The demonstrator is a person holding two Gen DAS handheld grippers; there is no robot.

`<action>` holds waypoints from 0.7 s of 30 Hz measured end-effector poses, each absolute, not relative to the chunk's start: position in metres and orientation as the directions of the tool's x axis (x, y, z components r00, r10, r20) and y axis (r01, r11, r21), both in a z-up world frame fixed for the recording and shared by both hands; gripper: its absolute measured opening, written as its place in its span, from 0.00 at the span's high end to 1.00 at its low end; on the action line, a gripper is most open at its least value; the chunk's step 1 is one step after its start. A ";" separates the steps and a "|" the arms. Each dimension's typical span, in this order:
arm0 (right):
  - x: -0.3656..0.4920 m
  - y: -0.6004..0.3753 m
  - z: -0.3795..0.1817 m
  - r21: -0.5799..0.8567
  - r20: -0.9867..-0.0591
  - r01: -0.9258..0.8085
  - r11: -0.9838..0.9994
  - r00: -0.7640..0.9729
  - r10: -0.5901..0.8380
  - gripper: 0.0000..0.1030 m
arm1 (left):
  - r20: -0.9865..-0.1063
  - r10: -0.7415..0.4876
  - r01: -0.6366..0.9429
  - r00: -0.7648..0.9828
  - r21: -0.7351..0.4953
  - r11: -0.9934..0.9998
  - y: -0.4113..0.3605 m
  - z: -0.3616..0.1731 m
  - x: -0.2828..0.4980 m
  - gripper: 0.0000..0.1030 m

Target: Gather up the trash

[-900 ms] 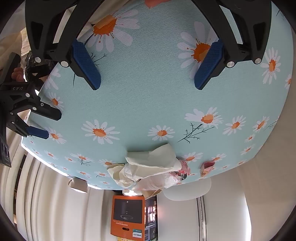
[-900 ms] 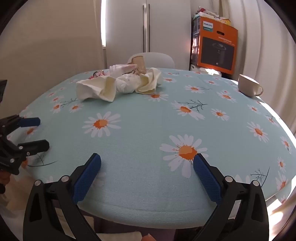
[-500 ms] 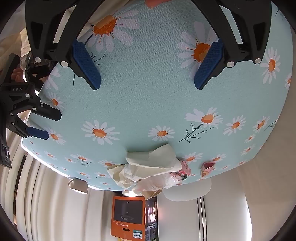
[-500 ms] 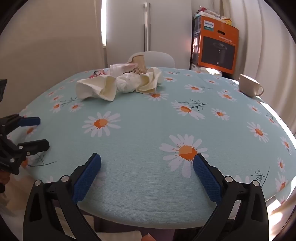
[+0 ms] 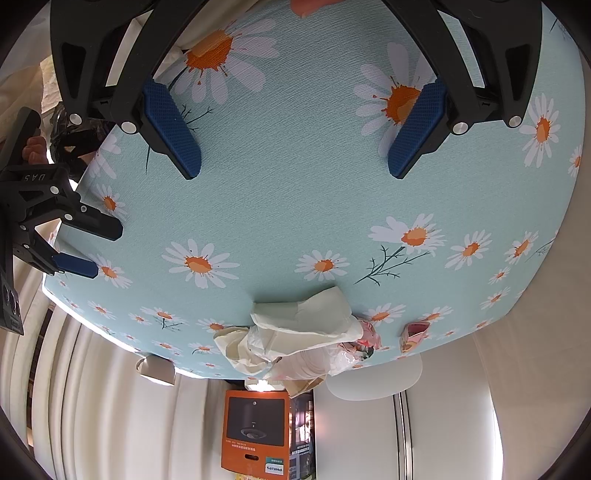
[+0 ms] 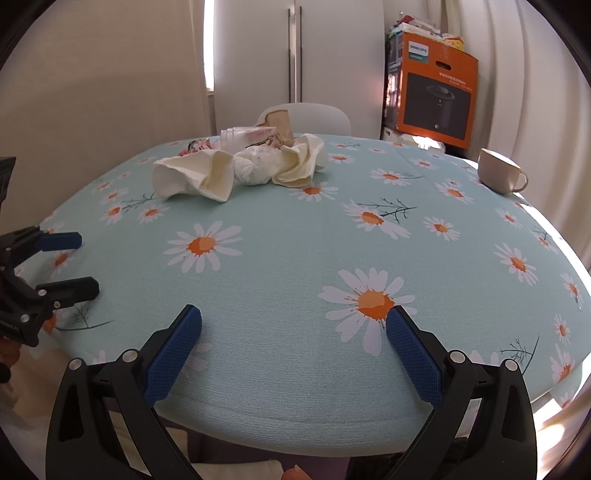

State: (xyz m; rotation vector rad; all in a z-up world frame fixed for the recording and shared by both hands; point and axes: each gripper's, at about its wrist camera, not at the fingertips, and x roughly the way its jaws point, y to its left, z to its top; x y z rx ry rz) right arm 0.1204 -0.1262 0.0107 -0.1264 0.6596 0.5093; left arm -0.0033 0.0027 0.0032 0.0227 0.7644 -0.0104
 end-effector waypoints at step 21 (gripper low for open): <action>0.121 -0.125 0.011 0.046 -0.621 -0.489 0.871 0.669 0.408 0.07 | -0.683 0.001 0.018 0.730 0.020 1.000 -0.001 -0.001 -0.001 0.04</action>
